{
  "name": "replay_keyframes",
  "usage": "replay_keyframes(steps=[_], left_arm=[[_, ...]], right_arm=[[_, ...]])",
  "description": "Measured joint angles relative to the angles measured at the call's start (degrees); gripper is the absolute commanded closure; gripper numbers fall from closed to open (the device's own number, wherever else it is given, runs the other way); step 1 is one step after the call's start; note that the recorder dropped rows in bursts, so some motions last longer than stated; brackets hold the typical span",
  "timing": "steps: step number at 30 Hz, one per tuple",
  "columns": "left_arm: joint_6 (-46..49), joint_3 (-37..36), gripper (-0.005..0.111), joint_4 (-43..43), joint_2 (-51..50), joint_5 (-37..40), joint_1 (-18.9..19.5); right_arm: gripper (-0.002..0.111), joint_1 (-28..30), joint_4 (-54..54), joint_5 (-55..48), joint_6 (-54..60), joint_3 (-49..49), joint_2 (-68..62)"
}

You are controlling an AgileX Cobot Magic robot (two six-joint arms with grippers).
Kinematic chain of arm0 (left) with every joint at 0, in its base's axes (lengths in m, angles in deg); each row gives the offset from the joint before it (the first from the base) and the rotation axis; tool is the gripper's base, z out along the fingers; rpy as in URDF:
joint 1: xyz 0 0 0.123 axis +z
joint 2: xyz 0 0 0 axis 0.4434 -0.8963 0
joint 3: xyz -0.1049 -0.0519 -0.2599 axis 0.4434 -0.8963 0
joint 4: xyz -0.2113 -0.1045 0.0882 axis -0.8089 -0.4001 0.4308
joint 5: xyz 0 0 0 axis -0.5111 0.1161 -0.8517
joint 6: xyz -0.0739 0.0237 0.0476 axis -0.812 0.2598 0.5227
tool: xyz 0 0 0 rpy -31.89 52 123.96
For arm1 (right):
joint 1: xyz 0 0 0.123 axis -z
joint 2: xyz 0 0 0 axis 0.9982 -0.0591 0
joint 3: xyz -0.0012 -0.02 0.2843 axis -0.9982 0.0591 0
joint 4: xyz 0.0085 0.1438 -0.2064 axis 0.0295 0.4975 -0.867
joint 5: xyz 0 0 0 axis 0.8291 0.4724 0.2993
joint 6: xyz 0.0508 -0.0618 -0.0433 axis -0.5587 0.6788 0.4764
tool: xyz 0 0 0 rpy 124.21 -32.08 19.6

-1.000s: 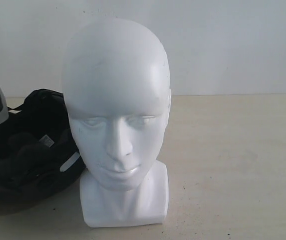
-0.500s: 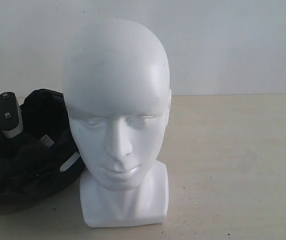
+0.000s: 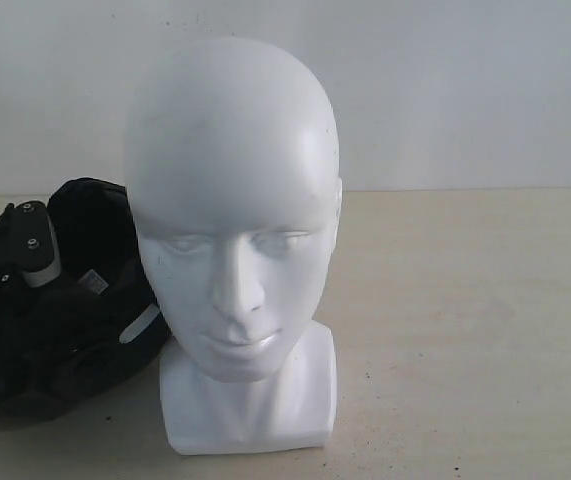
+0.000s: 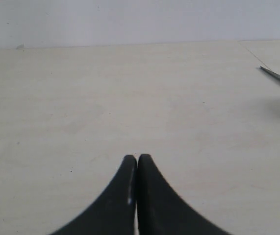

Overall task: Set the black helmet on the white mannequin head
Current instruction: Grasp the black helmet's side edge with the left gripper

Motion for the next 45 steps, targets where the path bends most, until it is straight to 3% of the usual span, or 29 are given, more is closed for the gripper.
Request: replay_keyframes(steps=[11, 18, 20, 21, 23, 27, 33, 45], left_arm=[[0.93, 0.00, 0.021, -2.63, -3.53, -1.84, 0.00], [5.47, -0.12, 0.028, -6.14, -7.07, -4.30, -0.02], [5.93, -0.12, 0.043, -6.25, -8.41, -5.69, -0.02], [5.97, -0.12, 0.067, -6.25, -8.91, -6.36, -0.02], [6.80, 0.11, 0.102, -6.58, -8.91, -8.77, -0.12], [2.11, 0.12, 0.102, -7.76, -5.85, -7.68, -0.12], [-10.31, -0.63, 0.102, -9.57, 1.38, 3.44, 0.02], [-19.63, -7.18, 0.102, -9.36, 18.08, 6.12, 0.02]], right_arm=[[0.108, 0.00, 0.00, 0.00, 0.00, 0.00, 0.00], [0.108, 0.00, 0.00, 0.00, 0.00, 0.00, 0.00], [0.108, 0.00, 0.00, 0.00, 0.00, 0.00, 0.00], [0.108, 0.00, 0.00, 0.00, 0.00, 0.00, 0.00], [0.108, 0.00, 0.00, 0.00, 0.00, 0.00, 0.00], [0.108, 0.00, 0.00, 0.00, 0.00, 0.00, 0.00], [0.108, 0.00, 0.00, 0.00, 0.00, 0.00, 0.00], [0.108, 0.00, 0.00, 0.00, 0.00, 0.00, 0.00]])
